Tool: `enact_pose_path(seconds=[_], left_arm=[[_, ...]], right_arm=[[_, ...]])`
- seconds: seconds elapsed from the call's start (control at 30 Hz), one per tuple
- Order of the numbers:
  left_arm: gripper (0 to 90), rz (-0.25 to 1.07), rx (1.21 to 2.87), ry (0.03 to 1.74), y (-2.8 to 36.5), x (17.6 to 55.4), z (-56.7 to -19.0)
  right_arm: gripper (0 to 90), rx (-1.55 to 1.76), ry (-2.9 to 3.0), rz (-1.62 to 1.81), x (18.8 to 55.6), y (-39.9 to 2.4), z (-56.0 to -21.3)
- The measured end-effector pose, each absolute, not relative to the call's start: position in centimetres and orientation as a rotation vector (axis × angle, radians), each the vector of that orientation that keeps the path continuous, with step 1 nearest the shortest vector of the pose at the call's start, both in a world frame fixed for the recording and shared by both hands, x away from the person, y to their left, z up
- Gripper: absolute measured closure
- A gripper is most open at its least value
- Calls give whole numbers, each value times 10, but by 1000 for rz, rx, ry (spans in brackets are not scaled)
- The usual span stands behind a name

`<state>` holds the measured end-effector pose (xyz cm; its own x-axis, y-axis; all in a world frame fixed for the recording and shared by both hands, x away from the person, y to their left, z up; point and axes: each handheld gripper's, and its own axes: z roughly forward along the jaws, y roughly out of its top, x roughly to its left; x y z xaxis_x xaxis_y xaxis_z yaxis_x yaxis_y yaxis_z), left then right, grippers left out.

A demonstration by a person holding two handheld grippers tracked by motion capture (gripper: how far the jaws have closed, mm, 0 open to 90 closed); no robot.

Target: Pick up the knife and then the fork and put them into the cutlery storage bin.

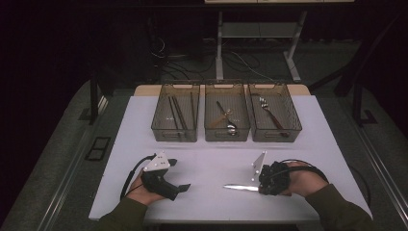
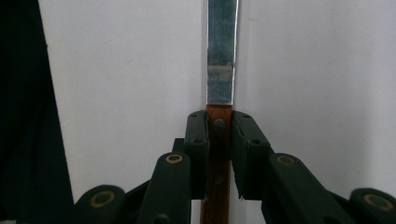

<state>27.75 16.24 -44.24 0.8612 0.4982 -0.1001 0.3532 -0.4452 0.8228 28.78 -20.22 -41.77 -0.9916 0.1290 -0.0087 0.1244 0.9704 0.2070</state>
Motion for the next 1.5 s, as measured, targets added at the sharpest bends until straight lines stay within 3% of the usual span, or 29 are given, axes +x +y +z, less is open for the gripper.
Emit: enact_pose_path(seconds=[1.03,1.5], left_arm=[[0,191,2080,616,162,277,-442],[0,163,2054,621,163,278,-442]], right_arm=[[774,808,2651,1063,318,-284,-400],[774,999,2400,1236,325,-312,-395]])
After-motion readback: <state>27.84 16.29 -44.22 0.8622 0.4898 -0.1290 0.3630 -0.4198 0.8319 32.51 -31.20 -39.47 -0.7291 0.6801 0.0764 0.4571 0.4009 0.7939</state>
